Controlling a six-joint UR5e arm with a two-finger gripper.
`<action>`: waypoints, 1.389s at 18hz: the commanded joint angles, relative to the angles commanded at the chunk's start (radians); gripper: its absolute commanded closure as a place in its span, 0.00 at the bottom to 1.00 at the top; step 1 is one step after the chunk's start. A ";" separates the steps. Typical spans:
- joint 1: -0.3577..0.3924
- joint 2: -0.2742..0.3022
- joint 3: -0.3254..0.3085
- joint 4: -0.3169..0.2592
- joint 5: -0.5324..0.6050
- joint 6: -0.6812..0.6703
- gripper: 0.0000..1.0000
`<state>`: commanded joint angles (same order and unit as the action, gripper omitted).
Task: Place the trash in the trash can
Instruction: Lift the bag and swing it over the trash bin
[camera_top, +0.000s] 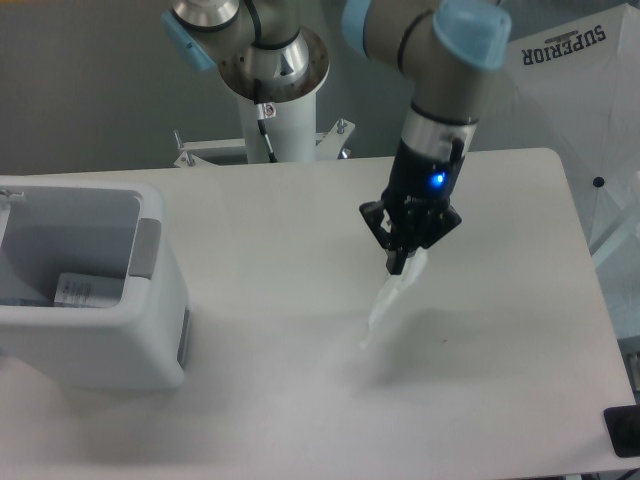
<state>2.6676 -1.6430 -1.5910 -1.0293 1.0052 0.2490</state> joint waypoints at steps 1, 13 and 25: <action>0.000 0.008 0.022 0.002 -0.029 -0.048 1.00; -0.139 0.081 0.140 0.205 -0.145 -0.217 1.00; -0.435 0.118 0.117 0.218 -0.145 -0.215 1.00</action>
<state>2.2321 -1.5248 -1.4741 -0.8115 0.8606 0.0337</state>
